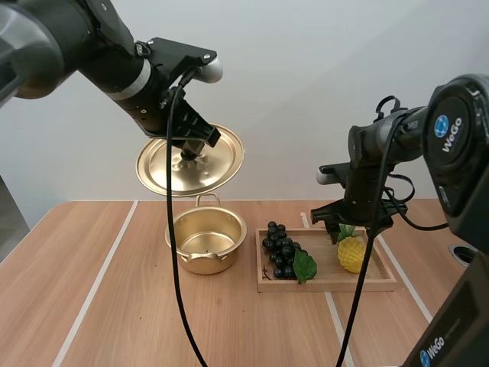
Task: Open the pot, put the pineapple inside, and close it
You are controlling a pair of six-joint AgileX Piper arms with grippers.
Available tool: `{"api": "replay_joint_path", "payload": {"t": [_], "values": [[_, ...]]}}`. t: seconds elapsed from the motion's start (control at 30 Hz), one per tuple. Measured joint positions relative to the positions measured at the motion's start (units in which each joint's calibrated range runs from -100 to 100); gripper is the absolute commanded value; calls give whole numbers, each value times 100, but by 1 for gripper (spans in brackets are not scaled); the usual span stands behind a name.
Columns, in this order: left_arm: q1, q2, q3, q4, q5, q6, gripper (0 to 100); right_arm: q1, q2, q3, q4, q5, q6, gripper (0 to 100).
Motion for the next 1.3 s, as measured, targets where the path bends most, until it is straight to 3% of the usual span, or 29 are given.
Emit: {"api": "replay_joint_path", "payload": {"t": [1.3], "values": [[0, -178, 0, 0, 17, -11, 0, 0, 961, 22, -168, -175, 0, 100]]}}
